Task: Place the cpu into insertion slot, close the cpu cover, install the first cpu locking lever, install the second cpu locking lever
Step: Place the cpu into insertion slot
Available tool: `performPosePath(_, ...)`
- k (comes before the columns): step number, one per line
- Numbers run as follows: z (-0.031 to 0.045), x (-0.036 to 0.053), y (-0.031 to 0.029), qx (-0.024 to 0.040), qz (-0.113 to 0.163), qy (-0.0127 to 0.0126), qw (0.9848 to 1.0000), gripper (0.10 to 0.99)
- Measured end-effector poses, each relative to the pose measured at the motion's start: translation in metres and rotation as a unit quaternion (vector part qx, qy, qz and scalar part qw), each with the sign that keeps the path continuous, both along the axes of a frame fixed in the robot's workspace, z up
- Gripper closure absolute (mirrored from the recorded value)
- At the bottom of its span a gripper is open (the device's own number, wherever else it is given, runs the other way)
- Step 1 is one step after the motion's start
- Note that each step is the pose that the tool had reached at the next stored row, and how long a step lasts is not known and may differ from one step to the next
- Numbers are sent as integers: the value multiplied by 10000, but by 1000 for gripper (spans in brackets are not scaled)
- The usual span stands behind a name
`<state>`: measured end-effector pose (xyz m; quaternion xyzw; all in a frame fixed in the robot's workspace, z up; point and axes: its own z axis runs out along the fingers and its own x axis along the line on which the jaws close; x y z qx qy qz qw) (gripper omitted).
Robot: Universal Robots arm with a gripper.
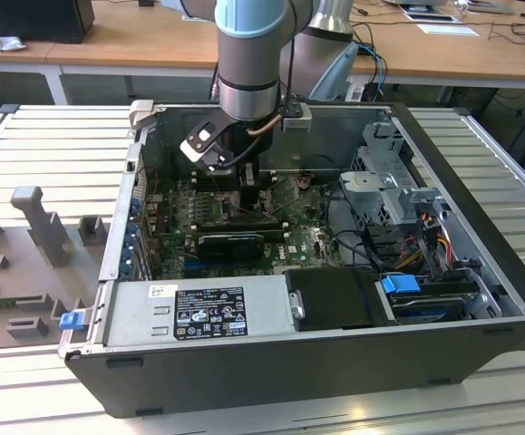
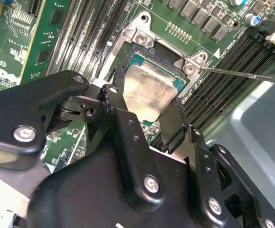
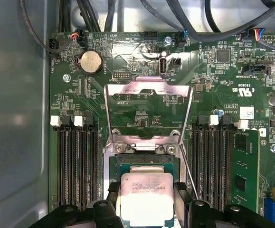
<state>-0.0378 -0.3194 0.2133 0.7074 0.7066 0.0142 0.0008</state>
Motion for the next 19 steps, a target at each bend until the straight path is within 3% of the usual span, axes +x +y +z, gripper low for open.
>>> performPosePath(11,-111,7,3,-6,-36,0,10000,553)
performPosePath(17,-109,8,3,-9,-36,0,10000,541)
performPosePath(18,-106,7,3,-9,-36,0,10000,478)
performPosePath(19,-94,7,3,-9,-36,0,10000,478)
